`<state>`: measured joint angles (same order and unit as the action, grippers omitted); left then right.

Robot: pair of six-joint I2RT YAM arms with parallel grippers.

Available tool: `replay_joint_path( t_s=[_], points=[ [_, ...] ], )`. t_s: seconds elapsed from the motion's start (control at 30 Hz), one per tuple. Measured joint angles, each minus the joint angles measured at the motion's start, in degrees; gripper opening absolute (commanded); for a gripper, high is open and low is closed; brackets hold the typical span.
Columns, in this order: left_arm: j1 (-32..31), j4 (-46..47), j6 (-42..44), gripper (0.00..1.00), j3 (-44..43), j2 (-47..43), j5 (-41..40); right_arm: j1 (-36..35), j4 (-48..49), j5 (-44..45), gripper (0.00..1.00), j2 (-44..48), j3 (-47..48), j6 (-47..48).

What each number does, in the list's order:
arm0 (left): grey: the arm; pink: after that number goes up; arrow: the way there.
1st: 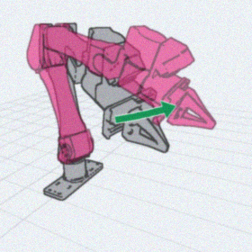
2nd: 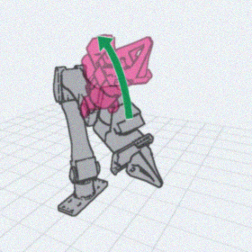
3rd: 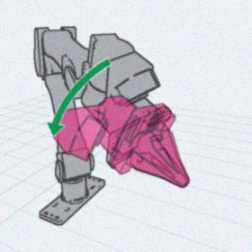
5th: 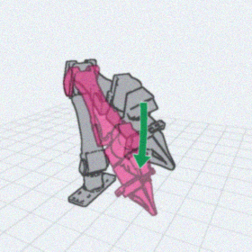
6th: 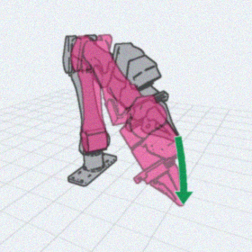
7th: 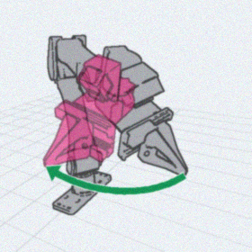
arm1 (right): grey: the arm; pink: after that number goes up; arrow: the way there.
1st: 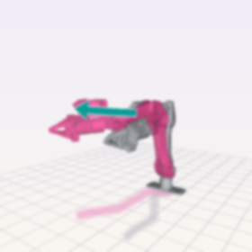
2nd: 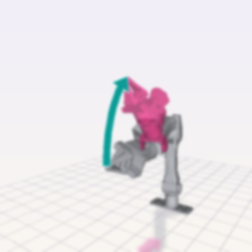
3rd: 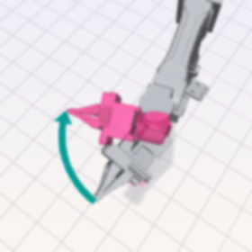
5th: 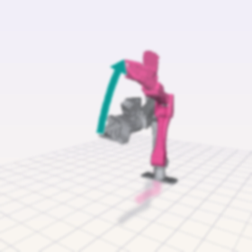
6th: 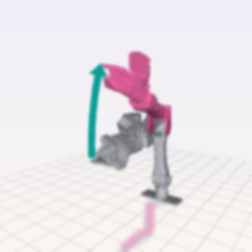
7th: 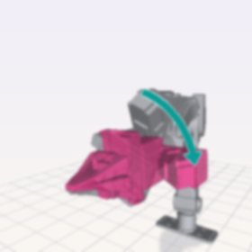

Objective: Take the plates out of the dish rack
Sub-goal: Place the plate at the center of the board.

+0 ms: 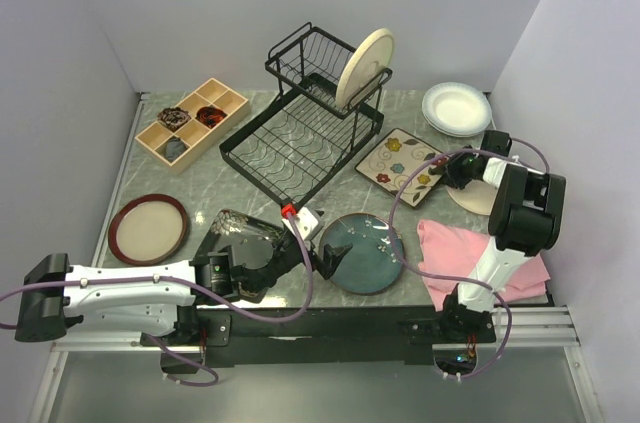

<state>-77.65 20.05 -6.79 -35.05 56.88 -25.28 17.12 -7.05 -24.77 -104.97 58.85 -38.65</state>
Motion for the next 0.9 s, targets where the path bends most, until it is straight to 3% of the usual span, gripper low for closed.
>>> replay_joint_path(
  t_s=[0.37, 0.7, 0.9],
  points=[
    [0.00, 2.12, -0.39, 0.99, 1.40, -2.25, -1.60, -1.11, -0.63, -0.50, 0.40, -4.02, 3.65, 0.59],
    [0.02, 2.38, -2.36, 1.00, 2.14, -4.79, -3.13, -2.01, -5.90, 1.88, 0.75, -3.41, 6.86, 0.59],
    [0.46, -3.52, -3.48, 0.98, -4.79, -2.67, -2.97, -2.01, -14.49, 7.98, 0.90, 5.75, 7.54, 2.10]
  ],
)
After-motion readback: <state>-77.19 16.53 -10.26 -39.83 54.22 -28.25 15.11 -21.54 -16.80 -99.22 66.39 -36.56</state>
